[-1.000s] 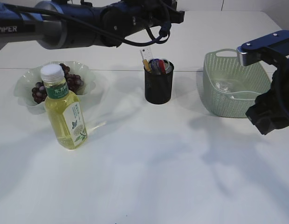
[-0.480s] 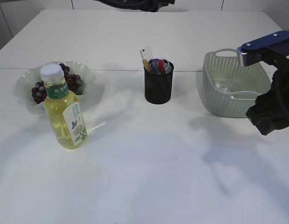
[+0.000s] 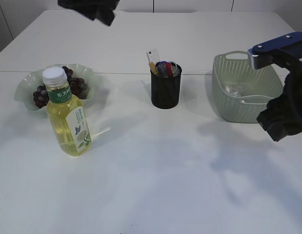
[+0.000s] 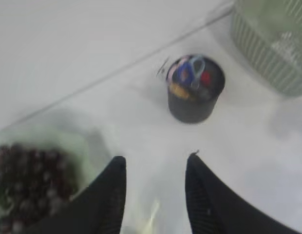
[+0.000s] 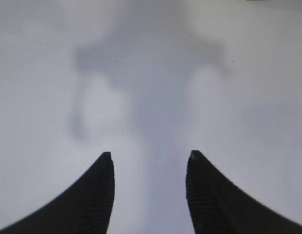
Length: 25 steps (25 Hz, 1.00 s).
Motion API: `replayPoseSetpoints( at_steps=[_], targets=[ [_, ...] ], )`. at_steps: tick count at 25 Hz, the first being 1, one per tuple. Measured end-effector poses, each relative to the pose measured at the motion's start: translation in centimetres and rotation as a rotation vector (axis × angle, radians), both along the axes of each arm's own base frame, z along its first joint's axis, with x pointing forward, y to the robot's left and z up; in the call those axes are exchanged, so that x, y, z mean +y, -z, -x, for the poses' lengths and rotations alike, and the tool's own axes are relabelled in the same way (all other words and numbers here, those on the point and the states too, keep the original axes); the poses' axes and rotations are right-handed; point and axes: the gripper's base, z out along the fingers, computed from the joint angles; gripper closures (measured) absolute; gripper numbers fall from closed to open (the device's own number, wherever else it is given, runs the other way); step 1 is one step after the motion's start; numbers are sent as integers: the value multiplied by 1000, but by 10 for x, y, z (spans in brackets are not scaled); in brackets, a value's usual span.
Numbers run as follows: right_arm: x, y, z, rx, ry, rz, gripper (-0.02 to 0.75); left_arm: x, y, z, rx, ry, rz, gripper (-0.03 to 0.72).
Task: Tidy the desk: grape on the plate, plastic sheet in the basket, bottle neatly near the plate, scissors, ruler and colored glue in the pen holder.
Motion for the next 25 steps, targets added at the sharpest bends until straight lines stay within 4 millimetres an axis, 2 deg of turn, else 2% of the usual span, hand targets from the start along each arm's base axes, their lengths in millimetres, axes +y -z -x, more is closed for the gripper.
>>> replayPoseSetpoints(
  at_steps=[2, 8, 14, 19, 25],
  targets=[
    [0, 0, 0, 4, 23, -10, 352, 18, 7, -1, 108, -61, -39, 379],
    [1, 0, 0, -4, 45, -25, 352, 75, 19, -3, 337, -209, -145, 284],
    [-5, -1, -4, -33, 65, 2, 352, 112, 19, -10, 357, -303, -162, 269],
    [-28, -1, -9, -40, 177, 4, 351, 139, 14, -13, 354, -368, -139, 267],
    [-50, -6, -6, -33, 271, 6, 352, 175, 4, 7, 359, -455, -114, 267]
  ],
)
